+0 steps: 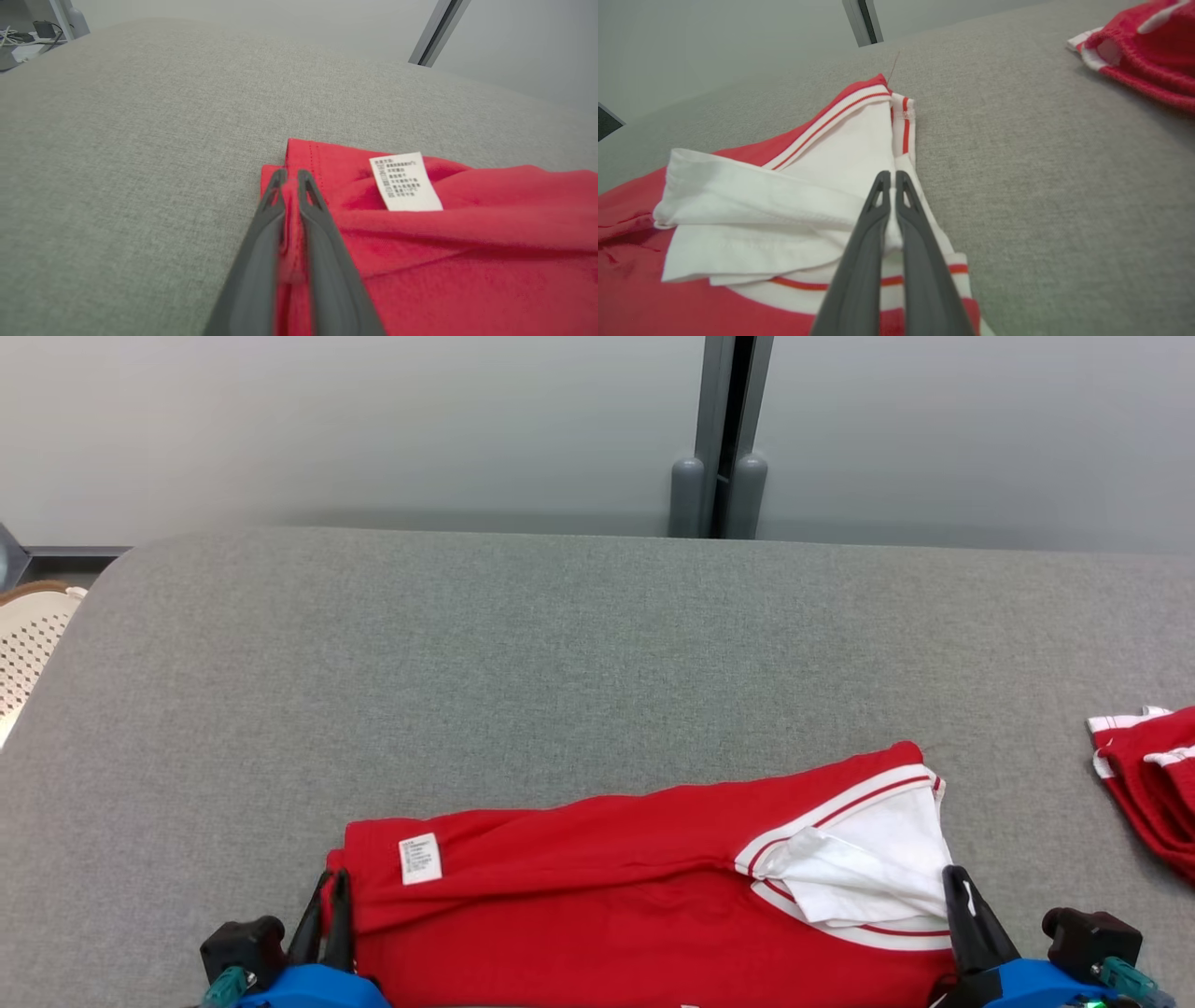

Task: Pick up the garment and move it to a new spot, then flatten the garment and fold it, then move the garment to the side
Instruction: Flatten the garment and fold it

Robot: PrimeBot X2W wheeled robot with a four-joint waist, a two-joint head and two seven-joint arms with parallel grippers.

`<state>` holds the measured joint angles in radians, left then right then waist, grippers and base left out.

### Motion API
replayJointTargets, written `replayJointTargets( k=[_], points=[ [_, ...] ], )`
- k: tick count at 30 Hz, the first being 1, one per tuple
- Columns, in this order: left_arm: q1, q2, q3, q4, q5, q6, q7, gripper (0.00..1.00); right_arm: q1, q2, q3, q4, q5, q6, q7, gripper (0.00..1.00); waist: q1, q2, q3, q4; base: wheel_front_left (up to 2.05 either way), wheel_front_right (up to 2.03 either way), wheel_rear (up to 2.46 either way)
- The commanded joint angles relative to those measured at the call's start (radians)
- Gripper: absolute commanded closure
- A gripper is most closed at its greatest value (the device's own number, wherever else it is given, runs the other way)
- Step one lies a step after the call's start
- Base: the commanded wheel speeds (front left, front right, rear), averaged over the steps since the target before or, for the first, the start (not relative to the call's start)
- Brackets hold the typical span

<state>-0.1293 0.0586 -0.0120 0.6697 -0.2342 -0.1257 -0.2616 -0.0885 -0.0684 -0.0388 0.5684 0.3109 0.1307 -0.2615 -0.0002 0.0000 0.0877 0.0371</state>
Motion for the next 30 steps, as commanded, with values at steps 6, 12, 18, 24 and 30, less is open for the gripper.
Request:
replayJointTargets(
  k=[6,12,18,24,30],
  points=[
    [0.045,-0.005,0.034,-0.055,0.029,0.004,-0.004,0.00,0.007,-0.010,-0.023,-0.002,-0.037,0.000,-0.004,0.00,0.0002,0.0000,-0.019,0.010,0.00,0.00,0.00],
    [0.071,-0.008,0.040,-0.125,0.030,0.008,-0.004,0.00,-0.043,-0.015,-0.030,0.005,-0.089,0.000,-0.004,0.00,0.0002,0.0000,-0.008,0.018,0.00,0.00,0.00],
    [0.063,-0.007,-0.005,-0.133,-0.014,0.009,-0.004,0.00,-0.106,-0.017,-0.037,0.149,-0.141,0.000,0.017,0.00,0.0002,0.0000,0.014,0.043,0.00,0.00,0.00],
    [0.054,-0.008,-0.023,-0.141,-0.029,0.015,-0.004,0.00,-0.105,0.009,0.016,0.303,-0.114,0.002,0.066,0.78,0.0002,0.0000,0.018,0.065,0.00,0.00,0.00],
    [0.081,-0.008,-0.012,-0.144,-0.029,0.018,-0.004,0.00,-0.131,-0.052,-0.084,0.322,-0.090,-0.006,0.008,1.00,0.0002,0.0000,0.007,0.049,0.00,0.00,0.00]
  ],
)
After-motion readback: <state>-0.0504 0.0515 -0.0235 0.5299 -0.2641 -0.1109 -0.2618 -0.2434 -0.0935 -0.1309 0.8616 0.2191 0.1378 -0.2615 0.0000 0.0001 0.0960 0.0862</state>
